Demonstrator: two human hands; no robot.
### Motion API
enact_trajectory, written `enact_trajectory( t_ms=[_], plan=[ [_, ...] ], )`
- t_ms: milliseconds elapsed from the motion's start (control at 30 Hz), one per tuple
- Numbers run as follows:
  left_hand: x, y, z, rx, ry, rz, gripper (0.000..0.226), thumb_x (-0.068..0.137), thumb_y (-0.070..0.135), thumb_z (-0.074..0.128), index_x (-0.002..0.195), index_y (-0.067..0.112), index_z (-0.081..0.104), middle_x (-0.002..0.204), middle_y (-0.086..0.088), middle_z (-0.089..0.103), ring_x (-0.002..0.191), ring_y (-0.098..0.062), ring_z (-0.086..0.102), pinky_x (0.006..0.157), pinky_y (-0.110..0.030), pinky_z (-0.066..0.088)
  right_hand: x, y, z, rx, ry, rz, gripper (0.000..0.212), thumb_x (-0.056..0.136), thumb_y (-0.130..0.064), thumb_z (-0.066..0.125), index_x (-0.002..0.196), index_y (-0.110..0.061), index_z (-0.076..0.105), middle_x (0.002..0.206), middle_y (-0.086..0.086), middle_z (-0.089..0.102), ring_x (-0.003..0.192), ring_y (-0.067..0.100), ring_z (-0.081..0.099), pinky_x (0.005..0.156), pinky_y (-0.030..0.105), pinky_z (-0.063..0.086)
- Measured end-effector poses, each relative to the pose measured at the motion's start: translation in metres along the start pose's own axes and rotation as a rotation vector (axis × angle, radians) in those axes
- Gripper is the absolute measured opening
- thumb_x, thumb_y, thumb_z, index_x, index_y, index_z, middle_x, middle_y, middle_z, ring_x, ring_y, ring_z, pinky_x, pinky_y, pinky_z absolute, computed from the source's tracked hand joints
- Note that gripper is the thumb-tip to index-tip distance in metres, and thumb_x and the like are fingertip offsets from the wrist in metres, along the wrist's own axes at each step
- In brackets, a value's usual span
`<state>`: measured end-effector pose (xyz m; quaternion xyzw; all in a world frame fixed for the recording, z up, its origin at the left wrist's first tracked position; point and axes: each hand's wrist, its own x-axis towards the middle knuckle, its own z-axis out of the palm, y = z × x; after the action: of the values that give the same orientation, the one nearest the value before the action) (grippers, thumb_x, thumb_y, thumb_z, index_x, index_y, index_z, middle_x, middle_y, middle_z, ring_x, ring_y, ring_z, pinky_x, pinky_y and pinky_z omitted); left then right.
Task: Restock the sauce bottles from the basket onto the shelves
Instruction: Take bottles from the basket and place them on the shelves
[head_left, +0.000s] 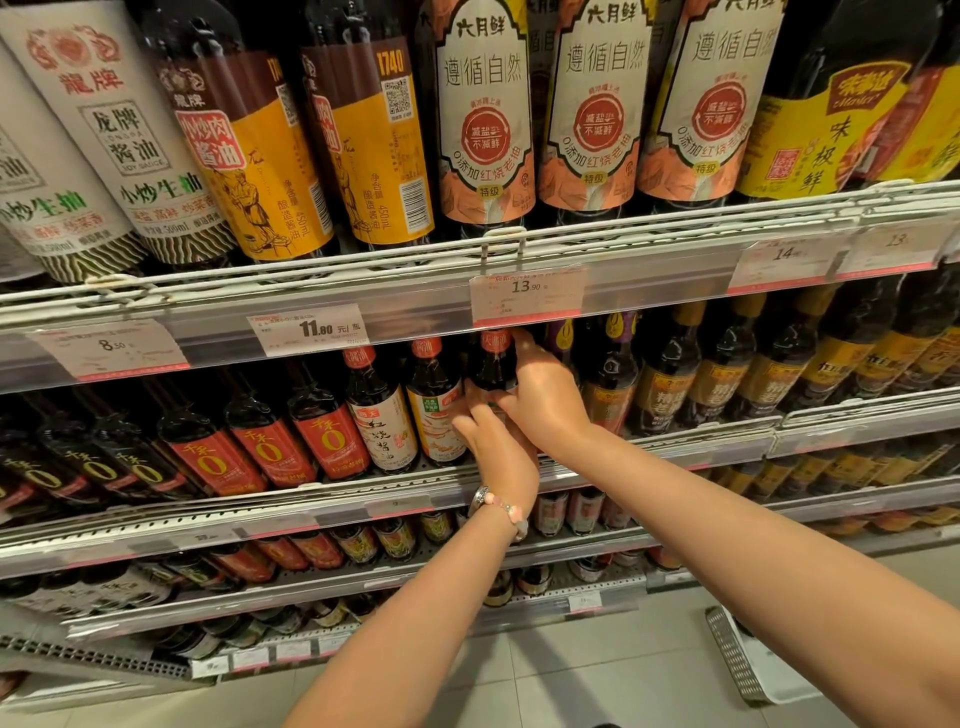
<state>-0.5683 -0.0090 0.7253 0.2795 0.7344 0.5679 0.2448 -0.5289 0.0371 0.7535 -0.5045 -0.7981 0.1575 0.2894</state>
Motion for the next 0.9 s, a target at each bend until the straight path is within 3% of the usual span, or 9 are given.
enact_trajectory(
  t_ms=[100, 200, 300, 433, 533, 600, 700, 800, 900],
  plan=[
    [0.000, 0.000, -0.003, 0.091, -0.038, 0.011, 0.012, 0.096, 0.020, 0.033, 0.086, 0.021, 0.039, 0.093, -0.004, 0.040, 0.080, -0.018, 0.042, 0.064, -0.028, 0.040, -0.002, -0.001, 0.001, 0.004, -0.006, 0.007, 0.067, 0.078, -0.014, 0.070, 0.134, -0.006, 0.035, 0.118, 0.017, 0.059, 0.103, 0.032, 0.062, 0.080, 0.035, 0.051],
    [-0.001, -0.011, -0.009, 0.166, -0.138, 0.087, 0.019, 0.089, -0.003, 0.043, 0.107, 0.000, 0.043, 0.112, -0.017, 0.040, 0.090, -0.022, 0.039, 0.086, -0.037, 0.043, -0.003, -0.001, -0.001, 0.007, -0.015, 0.005, 0.066, 0.077, -0.010, 0.070, 0.134, -0.005, 0.037, 0.129, 0.018, 0.050, 0.110, 0.033, 0.057, 0.088, 0.039, 0.051],
    [0.001, -0.012, -0.016, 0.208, -0.149, 0.144, 0.026, 0.089, 0.000, 0.047, 0.114, -0.003, 0.041, 0.115, -0.016, 0.040, 0.095, -0.015, 0.036, 0.086, -0.026, 0.037, -0.004, -0.001, -0.003, 0.009, -0.031, 0.005, 0.058, 0.078, -0.010, 0.069, 0.129, -0.002, 0.041, 0.122, 0.020, 0.053, 0.101, 0.034, 0.060, 0.084, 0.041, 0.052],
    [0.007, -0.013, -0.027, 0.194, -0.164, 0.212, 0.013, 0.090, 0.010, 0.051, 0.096, 0.005, 0.041, 0.100, -0.009, 0.041, 0.083, -0.016, 0.039, 0.072, -0.029, 0.037, -0.010, 0.000, -0.007, 0.006, -0.002, -0.030, 0.064, 0.080, -0.012, 0.065, 0.136, -0.004, 0.035, 0.125, 0.020, 0.051, 0.104, 0.033, 0.058, 0.084, 0.037, 0.049],
    [0.008, -0.012, -0.037, 0.163, -0.176, 0.264, 0.011, 0.091, 0.016, 0.052, 0.094, 0.009, 0.043, 0.095, -0.001, 0.039, 0.080, -0.020, 0.046, 0.070, -0.034, 0.046, -0.019, 0.002, -0.013, -0.044, 0.043, -0.056, 0.050, 0.085, -0.024, 0.061, 0.127, -0.003, 0.046, 0.112, 0.018, 0.059, 0.099, 0.032, 0.059, 0.076, 0.039, 0.051],
    [0.007, -0.010, -0.044, 0.157, -0.183, 0.318, 0.011, 0.092, 0.017, 0.052, 0.099, 0.009, 0.052, 0.098, 0.000, 0.045, 0.085, -0.020, 0.052, 0.073, -0.023, 0.046, -0.029, 0.006, -0.017, -0.075, 0.119, -0.101, 0.042, 0.086, -0.029, 0.060, 0.118, -0.003, 0.053, 0.100, 0.016, 0.063, 0.095, 0.032, 0.060, 0.070, 0.038, 0.050],
    [0.003, -0.001, -0.055, 0.120, -0.241, 0.400, 0.010, 0.092, 0.015, 0.052, 0.087, 0.015, 0.060, 0.086, -0.001, 0.060, 0.075, -0.002, 0.054, 0.065, -0.006, 0.041, -0.041, 0.011, -0.029, 0.011, 0.190, -0.107, 0.035, 0.088, -0.032, 0.057, 0.115, -0.009, 0.056, 0.101, 0.008, 0.066, 0.094, 0.024, 0.062, 0.071, 0.036, 0.053],
    [-0.004, 0.012, -0.063, 0.108, -0.394, 0.398, 0.017, 0.092, 0.015, 0.053, 0.076, 0.018, 0.060, 0.069, 0.003, 0.060, 0.063, -0.001, 0.053, 0.061, -0.011, 0.043, -0.053, 0.020, -0.046, 0.094, 0.168, -0.044, 0.026, 0.088, -0.032, 0.056, 0.107, -0.014, 0.060, 0.087, 0.001, 0.068, 0.077, 0.017, 0.063, 0.066, 0.035, 0.053],
    [-0.008, 0.024, -0.062, 0.183, -0.649, 0.344, 0.019, 0.091, 0.021, 0.055, 0.074, 0.016, 0.063, 0.070, -0.002, 0.063, 0.068, -0.013, 0.057, 0.069, -0.031, 0.049, -0.070, 0.038, -0.064, 0.163, 0.052, 0.039, 0.019, 0.087, -0.035, 0.056, 0.094, -0.018, 0.063, 0.076, -0.002, 0.067, 0.068, 0.012, 0.061, 0.064, 0.035, 0.053]
  ],
)
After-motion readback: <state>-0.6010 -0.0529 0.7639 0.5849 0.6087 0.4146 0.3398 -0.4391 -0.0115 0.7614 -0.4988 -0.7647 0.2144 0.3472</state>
